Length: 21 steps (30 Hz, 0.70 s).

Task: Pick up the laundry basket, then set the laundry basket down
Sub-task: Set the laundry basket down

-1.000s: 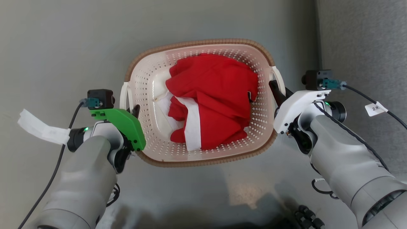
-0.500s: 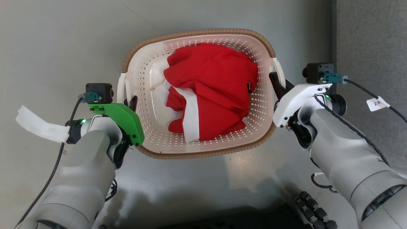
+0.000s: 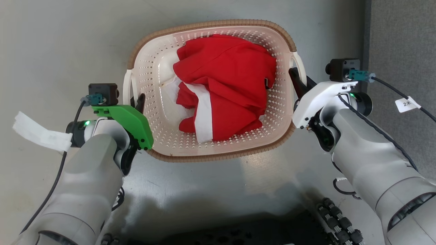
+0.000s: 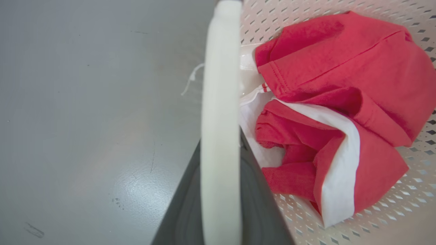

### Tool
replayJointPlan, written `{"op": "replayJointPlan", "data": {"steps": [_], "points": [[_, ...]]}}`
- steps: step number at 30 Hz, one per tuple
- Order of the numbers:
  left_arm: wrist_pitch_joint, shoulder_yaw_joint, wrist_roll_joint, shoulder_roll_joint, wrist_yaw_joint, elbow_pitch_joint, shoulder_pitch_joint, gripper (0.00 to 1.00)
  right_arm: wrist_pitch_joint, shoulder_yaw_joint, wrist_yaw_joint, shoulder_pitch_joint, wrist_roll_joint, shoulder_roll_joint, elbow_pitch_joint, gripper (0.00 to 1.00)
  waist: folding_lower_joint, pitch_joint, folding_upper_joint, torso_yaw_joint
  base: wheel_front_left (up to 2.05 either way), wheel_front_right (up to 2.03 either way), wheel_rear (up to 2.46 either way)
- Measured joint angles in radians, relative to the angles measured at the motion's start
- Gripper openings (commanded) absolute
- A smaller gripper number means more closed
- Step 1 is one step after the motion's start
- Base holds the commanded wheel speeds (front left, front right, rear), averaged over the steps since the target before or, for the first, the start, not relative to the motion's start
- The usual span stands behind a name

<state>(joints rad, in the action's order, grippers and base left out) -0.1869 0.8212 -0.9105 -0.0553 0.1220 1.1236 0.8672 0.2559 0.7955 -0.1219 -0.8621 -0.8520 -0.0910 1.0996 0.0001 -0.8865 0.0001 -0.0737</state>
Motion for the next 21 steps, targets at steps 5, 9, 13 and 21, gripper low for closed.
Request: {"op": "replayJointPlan", "data": {"steps": [5,9,13,21], "points": [[-0.005,0.007,0.0,0.001,0.0,0.002,0.009,0.0,0.0,-0.014,0.0,0.0,0.008,0.0,-0.002,0.0,-0.0001,-0.004,0.0,0.0,0.0,0.0,0.0],[-0.008,0.014,0.0,0.001,0.0,0.005,0.01,0.0,0.0,-0.016,0.0,0.0,0.009,0.0,-0.002,0.0,0.0,-0.006,0.0,0.001,0.0,0.0,0.0],[-0.009,0.018,0.0,0.002,0.0,0.008,0.012,0.0,0.0,-0.019,0.0,0.0,0.016,0.0,-0.001,0.09,-0.0001,-0.008,0.0,0.002,0.0,0.0,0.0],[-0.006,0.022,-0.009,0.004,0.006,0.021,0.013,1.0,-0.001,-0.033,-0.003,0.0,0.017,-0.001,0.007,1.0,-0.0001,-0.007,0.0,0.003,0.0,0.0,0.0]]}}
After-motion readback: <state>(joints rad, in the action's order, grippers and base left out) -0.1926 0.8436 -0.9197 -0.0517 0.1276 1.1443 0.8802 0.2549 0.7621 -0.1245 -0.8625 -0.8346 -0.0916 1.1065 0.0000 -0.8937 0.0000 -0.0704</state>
